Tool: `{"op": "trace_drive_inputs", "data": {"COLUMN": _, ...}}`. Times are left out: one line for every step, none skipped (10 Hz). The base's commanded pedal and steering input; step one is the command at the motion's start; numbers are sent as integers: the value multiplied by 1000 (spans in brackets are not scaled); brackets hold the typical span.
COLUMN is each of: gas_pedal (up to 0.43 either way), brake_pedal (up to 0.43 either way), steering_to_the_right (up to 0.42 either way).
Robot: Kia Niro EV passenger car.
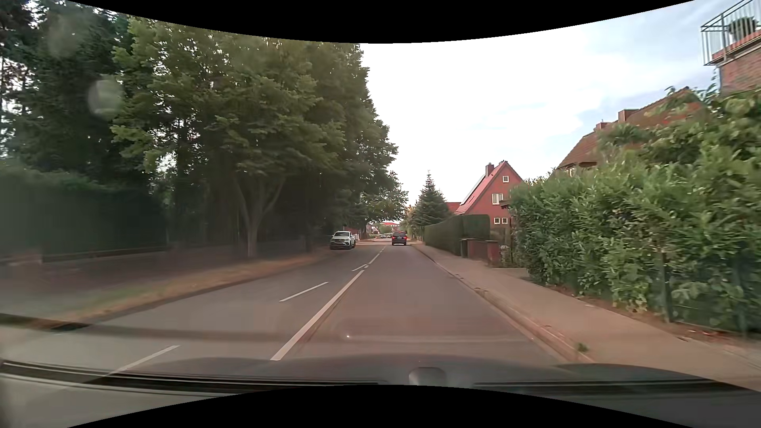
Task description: Follow the waypoints while adhering to traffic rules and regulations
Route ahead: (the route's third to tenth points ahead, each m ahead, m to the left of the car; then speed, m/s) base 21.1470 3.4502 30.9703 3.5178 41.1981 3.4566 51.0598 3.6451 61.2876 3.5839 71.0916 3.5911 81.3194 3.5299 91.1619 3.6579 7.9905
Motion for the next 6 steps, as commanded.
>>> {"op": "trace_drive_inputs", "data": {"gas_pedal": 240, "brake_pedal": 0, "steering_to_the_right": -2}}
{"op": "trace_drive_inputs", "data": {"gas_pedal": 240, "brake_pedal": 0, "steering_to_the_right": -2}}
{"op": "trace_drive_inputs", "data": {"gas_pedal": 240, "brake_pedal": 0, "steering_to_the_right": -1}}
{"op": "trace_drive_inputs", "data": {"gas_pedal": 240, "brake_pedal": 0, "steering_to_the_right": -2}}
{"op": "trace_drive_inputs", "data": {"gas_pedal": 228, "brake_pedal": 0, "steering_to_the_right": -2}}
{"op": "trace_drive_inputs", "data": {"gas_pedal": 228, "brake_pedal": 0, "steering_to_the_right": -1}}
